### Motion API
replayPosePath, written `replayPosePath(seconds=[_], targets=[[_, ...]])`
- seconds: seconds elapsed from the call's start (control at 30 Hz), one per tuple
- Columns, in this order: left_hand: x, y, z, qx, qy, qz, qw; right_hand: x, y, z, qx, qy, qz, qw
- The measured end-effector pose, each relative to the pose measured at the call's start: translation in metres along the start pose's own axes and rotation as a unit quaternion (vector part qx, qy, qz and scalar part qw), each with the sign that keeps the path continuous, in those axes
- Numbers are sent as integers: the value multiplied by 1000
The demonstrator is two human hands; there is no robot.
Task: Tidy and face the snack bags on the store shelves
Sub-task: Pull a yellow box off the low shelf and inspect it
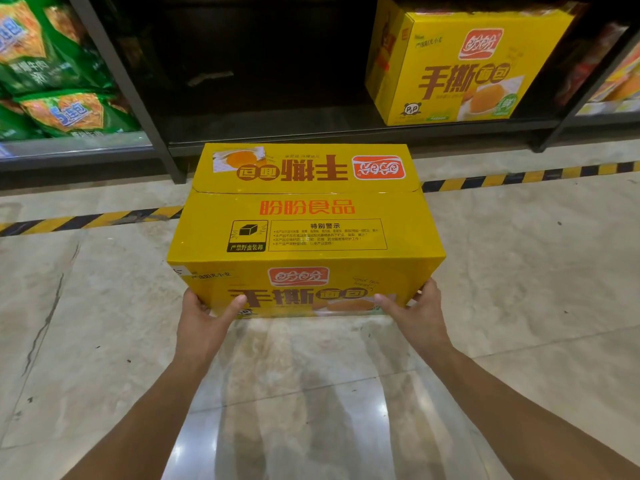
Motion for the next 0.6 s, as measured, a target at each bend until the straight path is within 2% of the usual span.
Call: replayPosePath(seconds=[0.1, 0.23, 0.37, 0.6], targets=[[0, -7, -2, -9, -9, -8, 1000, 8, 9, 4, 32, -50, -12, 998], [-1, 0, -3, -8, 2, 11, 1000, 8, 9, 1, 34, -40, 3, 999], [-2, 19, 4, 9, 30, 22, 999, 3, -10, 5, 19, -1, -27, 999], [-13, 59, 21, 65, 68, 62, 994, -20, -49, -3, -107, 68, -21, 992]])
Point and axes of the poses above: each hand's wrist, its own z-axis away from the middle knuckle, its own x-axis out of the palm, y = z × x, the point moved 4 cm from there along -z, towards the middle knuckle, and after that the axes turned 8 degrees about y, right-handed, at the moved point
